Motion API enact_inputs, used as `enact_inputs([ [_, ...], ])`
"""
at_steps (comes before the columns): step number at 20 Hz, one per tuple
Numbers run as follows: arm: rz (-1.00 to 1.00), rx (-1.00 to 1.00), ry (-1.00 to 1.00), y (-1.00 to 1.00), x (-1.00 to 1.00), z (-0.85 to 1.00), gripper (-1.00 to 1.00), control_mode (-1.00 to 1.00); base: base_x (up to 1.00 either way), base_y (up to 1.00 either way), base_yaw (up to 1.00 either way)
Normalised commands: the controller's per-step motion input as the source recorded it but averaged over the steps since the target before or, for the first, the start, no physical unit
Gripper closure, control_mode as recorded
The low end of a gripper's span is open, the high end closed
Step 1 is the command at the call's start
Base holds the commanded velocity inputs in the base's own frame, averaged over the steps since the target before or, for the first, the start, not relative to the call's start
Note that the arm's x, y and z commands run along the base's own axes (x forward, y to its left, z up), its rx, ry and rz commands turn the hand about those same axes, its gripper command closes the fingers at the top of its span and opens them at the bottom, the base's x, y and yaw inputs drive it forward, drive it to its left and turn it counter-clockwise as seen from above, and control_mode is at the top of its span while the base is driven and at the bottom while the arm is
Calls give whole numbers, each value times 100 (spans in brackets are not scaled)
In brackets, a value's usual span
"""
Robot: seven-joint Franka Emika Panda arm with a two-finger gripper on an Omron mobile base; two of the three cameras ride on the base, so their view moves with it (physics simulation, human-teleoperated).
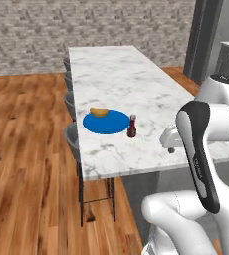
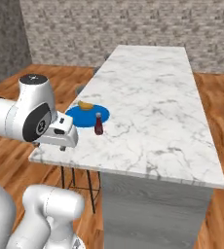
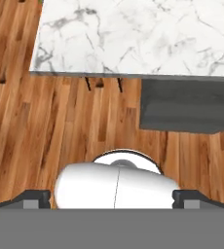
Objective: Move the hot dog bun to the plate on the dining table and place the condiment next to that plate. Then navigate to the fridge and take the sausage and place it on the plate as well.
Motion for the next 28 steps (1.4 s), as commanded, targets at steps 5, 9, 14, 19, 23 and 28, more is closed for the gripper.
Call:
enact_inputs([
  [5,0,0,0,0,0,0,-100,100,-18,-100,-35],
  [9,0,0,0,0,0,0,-100,100,3,-100,-38],
  [14,0,0,0,0,0,0,-100,100,22,-100,-30],
  [19,0,0,0,0,0,0,-100,100,56,-100,-18],
  [23,0,0,0,0,0,0,-100,100,91,-100,-2],
  [28,0,0,0,0,0,0,-100,100,100,-100,4],
])
